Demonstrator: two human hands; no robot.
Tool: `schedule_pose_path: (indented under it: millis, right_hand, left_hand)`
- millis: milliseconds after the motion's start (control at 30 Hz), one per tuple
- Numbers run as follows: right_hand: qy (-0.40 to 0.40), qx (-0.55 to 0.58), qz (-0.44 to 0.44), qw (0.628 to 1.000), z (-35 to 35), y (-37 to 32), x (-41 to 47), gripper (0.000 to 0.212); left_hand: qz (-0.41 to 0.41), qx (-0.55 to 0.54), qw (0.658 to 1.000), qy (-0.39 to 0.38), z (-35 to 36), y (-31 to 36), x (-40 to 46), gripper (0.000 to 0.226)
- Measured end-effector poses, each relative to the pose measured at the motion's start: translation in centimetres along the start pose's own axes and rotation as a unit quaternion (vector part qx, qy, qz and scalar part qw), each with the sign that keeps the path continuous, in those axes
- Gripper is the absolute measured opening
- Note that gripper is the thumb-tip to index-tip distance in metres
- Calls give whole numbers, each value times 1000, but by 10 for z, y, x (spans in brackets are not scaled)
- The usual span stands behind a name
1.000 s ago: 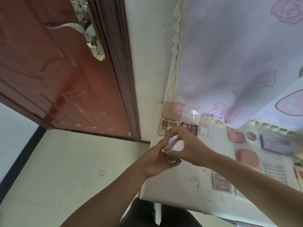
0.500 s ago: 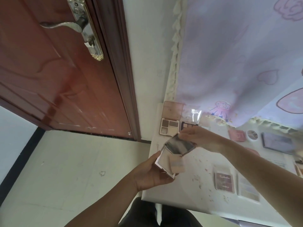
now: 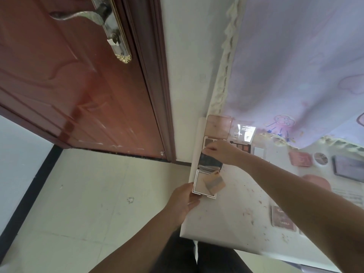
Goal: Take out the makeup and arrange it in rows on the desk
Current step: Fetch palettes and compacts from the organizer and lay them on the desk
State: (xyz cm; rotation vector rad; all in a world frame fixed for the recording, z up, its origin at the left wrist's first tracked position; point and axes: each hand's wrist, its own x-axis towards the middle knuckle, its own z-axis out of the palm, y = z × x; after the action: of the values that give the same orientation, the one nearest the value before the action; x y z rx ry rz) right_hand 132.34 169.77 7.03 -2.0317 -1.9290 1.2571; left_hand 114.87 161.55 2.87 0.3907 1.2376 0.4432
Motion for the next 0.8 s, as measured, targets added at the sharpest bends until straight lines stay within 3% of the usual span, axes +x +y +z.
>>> schedule_pose_path:
  millis: [67, 167, 333, 433, 533, 633, 800]
  right_hand:
    - [1, -4, -4, 1000, 2, 1, 3, 39]
    - [0, -5, -5, 1000, 8, 4, 8, 34]
    - [44, 24, -11, 999, 11, 1, 1, 28]
    - [141, 61, 7, 988, 8, 6, -18, 28]
    - [209, 63, 71, 973, 18, 26, -52, 21]
    - [152, 88, 148, 973, 51, 40, -78, 19]
    - [179, 100, 146, 968, 91, 37, -81, 25]
  left_hand:
    - [77, 188, 978, 39, 1, -3, 1, 24]
    - [186, 390, 898, 82, 2, -6, 5, 23]
    - [229, 535, 808, 88, -1, -6, 9, 43]
    - [243, 597, 761, 79, -7, -8, 14, 56]
    - [257, 619, 738, 73, -8, -11, 17, 62]
    - [275, 628, 724, 77, -5, -12, 17, 63]
    - [279, 632, 718, 87, -1, -12, 18, 64]
